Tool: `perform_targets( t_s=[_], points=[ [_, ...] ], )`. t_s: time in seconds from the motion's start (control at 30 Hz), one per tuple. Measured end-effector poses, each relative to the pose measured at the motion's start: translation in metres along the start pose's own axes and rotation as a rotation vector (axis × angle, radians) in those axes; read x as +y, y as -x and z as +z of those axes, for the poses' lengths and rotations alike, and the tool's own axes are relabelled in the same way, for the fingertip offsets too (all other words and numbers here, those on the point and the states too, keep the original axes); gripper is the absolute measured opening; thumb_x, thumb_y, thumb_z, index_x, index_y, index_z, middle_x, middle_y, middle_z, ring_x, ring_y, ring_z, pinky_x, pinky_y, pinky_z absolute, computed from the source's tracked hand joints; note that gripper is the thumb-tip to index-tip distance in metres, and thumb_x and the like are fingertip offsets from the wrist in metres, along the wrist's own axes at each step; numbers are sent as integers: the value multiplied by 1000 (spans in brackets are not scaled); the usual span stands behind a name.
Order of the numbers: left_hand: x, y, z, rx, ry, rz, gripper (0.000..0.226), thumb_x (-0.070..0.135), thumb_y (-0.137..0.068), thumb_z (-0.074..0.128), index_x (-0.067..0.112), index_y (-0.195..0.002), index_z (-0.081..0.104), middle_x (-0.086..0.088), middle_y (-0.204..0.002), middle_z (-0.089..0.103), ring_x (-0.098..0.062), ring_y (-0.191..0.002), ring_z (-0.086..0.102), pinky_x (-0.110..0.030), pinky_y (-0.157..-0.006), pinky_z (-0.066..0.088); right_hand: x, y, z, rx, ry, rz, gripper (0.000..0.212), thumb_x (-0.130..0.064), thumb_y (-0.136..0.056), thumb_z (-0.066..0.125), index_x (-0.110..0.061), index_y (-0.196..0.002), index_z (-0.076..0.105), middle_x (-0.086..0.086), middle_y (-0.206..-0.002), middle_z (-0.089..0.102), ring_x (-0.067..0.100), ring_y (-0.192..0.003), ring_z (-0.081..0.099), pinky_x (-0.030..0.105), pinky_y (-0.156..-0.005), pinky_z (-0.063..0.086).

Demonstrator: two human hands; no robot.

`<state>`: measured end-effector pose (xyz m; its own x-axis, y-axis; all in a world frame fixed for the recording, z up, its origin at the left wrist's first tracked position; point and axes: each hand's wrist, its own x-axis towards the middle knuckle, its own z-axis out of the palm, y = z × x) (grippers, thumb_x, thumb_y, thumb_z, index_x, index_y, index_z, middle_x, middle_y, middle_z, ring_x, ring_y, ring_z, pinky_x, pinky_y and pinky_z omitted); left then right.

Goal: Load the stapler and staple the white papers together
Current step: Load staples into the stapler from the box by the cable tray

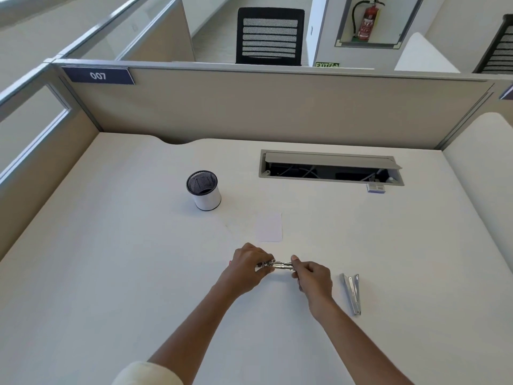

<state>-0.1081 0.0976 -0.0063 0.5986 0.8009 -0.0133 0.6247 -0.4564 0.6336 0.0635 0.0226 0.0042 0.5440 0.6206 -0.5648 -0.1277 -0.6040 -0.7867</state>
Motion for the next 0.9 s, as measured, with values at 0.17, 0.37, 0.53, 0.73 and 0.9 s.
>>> perform_targets(
  t_s=[0.17,0.37,0.53,0.73,0.9],
  points=[
    [-11,-10,13,-1,-65,-16,17,34,-93,64,27,-104,75,10,-100,75,-22,-97,58,-37,-88,43,3,-10,6,26,135,-65,35,-43,-91,70,-15,-72,73,-5,-66,75,16,-69,63,30,-70,49],
    [-21,-16,22,1,-66,-27,18,33,-95,64,27,-107,75,9,-108,72,-22,-99,58,-32,-87,36,2,-24,9,17,253,-121,31,-40,-92,70,-14,-75,71,-4,-65,75,18,-77,68,33,-81,50],
    [-22,-19,23,8,-104,-37,19,37,-95,63,29,-108,75,12,-111,71,-19,-108,54,-32,-91,28,5,-36,7,2,356,-157,34,-44,-87,75,-12,-82,66,-4,-59,73,15,-72,71,35,-83,53],
    [-23,-18,22,8,-139,-53,19,41,-93,63,33,-105,75,16,-108,71,-16,-111,52,-35,-94,28,9,-46,-1,-3,408,-135,42,-53,-83,75,-14,-89,60,-4,-56,72,21,-73,70,38,-82,53],
    [-21,-16,21,-5,-146,-58,15,42,-93,66,35,-103,74,19,-109,70,-17,-114,50,-36,-95,29,-7,-39,-16,-93,-97,164,38,-39,-100,60,-3,-87,64,13,-72,73,18,-48,51,27,-46,44]
  ],
)
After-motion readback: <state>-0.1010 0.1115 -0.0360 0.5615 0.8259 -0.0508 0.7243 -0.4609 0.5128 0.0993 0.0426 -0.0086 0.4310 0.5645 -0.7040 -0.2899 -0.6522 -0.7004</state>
